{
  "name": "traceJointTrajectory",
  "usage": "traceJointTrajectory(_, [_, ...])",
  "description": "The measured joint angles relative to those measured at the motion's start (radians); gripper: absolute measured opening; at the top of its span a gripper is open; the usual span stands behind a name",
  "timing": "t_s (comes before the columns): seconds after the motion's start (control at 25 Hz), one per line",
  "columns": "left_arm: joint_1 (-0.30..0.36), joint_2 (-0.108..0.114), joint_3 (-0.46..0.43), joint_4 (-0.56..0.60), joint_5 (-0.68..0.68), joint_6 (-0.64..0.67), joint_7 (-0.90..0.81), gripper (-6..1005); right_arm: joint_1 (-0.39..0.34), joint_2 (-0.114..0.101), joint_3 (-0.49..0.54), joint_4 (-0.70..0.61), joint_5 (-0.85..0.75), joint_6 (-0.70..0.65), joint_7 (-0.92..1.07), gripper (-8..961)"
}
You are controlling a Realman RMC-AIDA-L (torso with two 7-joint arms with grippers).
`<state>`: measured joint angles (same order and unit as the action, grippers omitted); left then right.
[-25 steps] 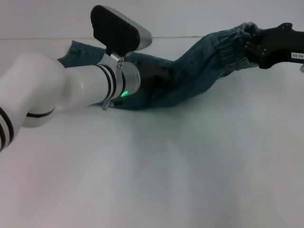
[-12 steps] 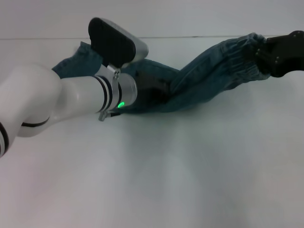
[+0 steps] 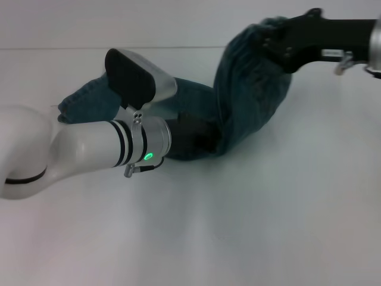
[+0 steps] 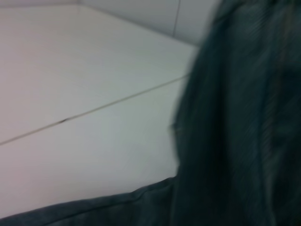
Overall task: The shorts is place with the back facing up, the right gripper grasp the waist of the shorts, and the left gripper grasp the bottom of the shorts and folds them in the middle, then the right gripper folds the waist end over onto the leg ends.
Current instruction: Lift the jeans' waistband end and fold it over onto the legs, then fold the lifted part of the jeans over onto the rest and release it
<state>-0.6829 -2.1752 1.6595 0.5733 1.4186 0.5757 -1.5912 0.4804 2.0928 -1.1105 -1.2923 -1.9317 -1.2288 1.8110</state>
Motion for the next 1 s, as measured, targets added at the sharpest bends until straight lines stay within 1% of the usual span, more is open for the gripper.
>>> traceJointTrajectory(0.16, [0.032,0.0,-0.005,0.0,-0.119,0.053,0.112,0,0.061,-0.001,-0.082,0.05,-0.003,0.05,-0.001,87])
traceJointTrajectory(0.28, [0.045,0.0,-0.006,-0.006,-0.18,0.078,0.163,0,0.108,-0.001,-0.13,0.096,-0.003,0.081,-0.002,87])
traceJointTrajectory(0.44, [0.066,0.0,-0.006,-0.008,-0.239,0.102,0.219,0,0.162,-0.002,-0.189,0.158,-0.009,0.126,-0.002,86])
traceJointTrajectory(0.64, [0.097,0.0,-0.012,-0.009,-0.302,0.112,0.284,4,0.225,0.001,-0.233,0.226,-0.026,0.178,-0.002,84])
traceJointTrajectory(0.68, [0.126,0.0,-0.032,-0.005,-0.334,0.111,0.333,5,0.236,0.001,-0.238,0.239,-0.026,0.186,-0.002,84])
traceJointTrajectory(0.8, [0.152,0.0,-0.066,-0.001,-0.346,0.113,0.374,9,0.264,0.001,-0.247,0.272,-0.026,0.21,-0.004,84])
traceJointTrajectory(1.0, [0.199,0.0,-0.171,-0.003,-0.346,0.115,0.453,16,0.305,0.001,-0.252,0.314,-0.028,0.242,-0.013,84])
